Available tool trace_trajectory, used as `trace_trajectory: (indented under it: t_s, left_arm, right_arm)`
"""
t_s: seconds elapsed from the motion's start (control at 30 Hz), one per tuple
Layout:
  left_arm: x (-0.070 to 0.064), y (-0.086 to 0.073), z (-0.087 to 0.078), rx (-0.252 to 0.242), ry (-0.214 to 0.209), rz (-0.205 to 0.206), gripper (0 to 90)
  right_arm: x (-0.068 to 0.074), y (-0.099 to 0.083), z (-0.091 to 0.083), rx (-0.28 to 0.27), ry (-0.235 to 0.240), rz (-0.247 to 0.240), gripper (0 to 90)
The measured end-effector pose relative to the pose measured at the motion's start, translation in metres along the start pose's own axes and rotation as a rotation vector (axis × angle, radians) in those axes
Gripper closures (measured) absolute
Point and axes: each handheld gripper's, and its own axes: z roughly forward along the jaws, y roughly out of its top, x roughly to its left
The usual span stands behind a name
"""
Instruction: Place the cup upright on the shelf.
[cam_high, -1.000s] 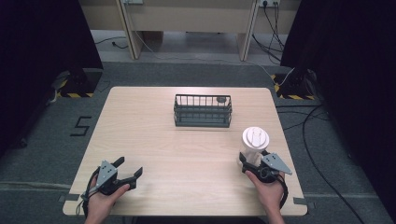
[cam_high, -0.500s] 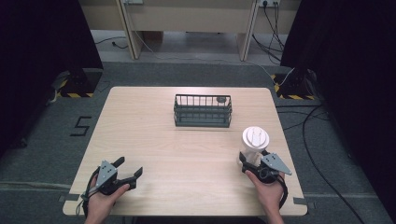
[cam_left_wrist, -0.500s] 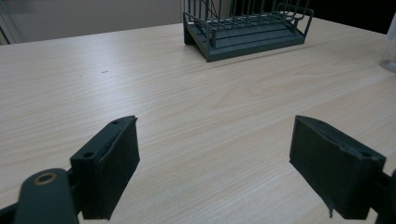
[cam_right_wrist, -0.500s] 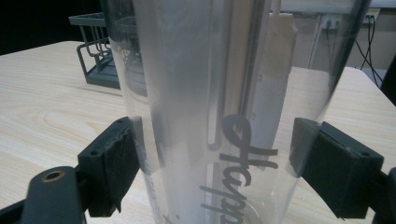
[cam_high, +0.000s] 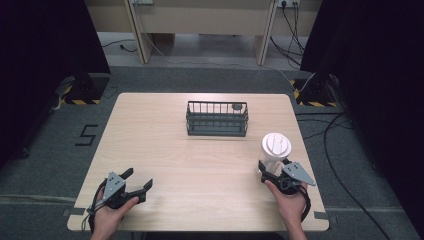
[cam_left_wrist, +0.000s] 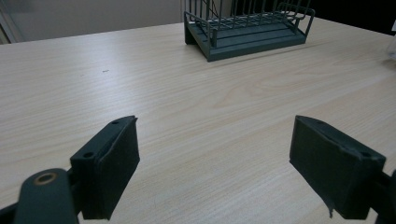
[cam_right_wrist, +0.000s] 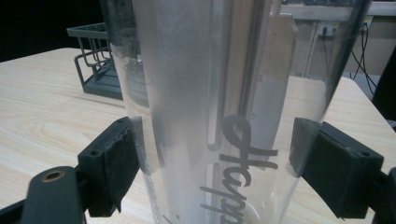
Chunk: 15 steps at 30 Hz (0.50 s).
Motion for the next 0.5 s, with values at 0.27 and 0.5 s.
trace_trajectory:
  t_s: [0.27, 0.5]
  left_arm:
    - [0.000, 0.000, 0.000, -0.001, 0.000, -0.001, 15.3]
    - [0.000, 0.000, 0.000, 0.000, -0.001, -0.002, 15.3]
  right_arm:
    - [0.001, 0.010, 0.003, -0.013, 0.002, -0.016, 18.4]
    - [0.002, 0.018, 0.005, -0.024, 0.003, -0.014, 18.4]
